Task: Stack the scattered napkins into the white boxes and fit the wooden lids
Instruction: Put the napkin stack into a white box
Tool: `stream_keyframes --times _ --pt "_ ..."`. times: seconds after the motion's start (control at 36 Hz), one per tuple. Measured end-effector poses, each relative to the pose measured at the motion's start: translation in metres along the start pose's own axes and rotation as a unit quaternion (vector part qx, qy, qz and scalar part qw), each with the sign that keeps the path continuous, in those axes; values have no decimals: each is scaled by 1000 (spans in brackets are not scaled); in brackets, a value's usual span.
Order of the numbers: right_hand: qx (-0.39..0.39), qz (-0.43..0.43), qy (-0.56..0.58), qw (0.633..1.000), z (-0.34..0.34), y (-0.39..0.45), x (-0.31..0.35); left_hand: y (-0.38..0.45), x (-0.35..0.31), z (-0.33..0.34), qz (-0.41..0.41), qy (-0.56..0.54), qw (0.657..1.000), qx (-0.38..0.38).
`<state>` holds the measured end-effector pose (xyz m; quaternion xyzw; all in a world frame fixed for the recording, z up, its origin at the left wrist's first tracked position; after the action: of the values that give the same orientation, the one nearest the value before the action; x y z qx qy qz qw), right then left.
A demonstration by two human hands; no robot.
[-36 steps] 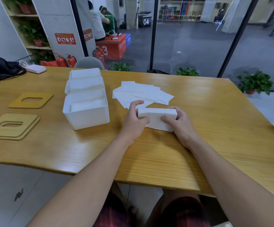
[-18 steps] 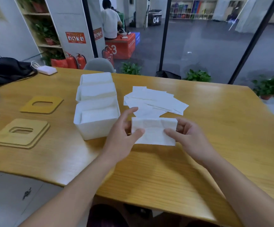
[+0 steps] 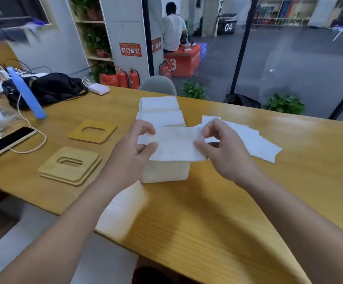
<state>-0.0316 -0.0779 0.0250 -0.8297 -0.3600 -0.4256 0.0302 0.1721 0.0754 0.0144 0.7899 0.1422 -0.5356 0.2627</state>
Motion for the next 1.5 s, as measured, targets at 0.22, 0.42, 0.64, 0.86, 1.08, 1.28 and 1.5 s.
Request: stream_keyframes --times 0.22,0.42,0.64,0.86,1.08,1.28,1.5 --pt "0 -37 -128 991 30 32 10 17 10 -16 41 140 989 36" --pt "7 -65 -232 971 43 36 5 17 8 -6 32 284 957 56" --pt "16 -109 -271 956 46 39 5 30 13 -12 41 269 961 52" --pt "-16 -165 -362 917 53 38 9 34 27 -11 43 386 916 102" --pt "51 -92 -330 938 58 45 3 42 25 -11 22 364 926 96" --pt "25 -59 -234 970 40 40 -2 45 16 -5 76 341 936 52" --pt "-33 22 -236 971 5 23 -68 39 -13 75 192 198 958 73"
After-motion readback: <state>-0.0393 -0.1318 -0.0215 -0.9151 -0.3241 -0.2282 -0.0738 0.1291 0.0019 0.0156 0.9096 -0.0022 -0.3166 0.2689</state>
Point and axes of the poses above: each hand's wrist, its own y-axis towards the middle knuckle, its own z-axis out of the palm, x = y × z, the point moved 4 cm from there along y, towards the middle knuckle, and after that the axes turned 15 degrees about -y, right-handed, at the moved point
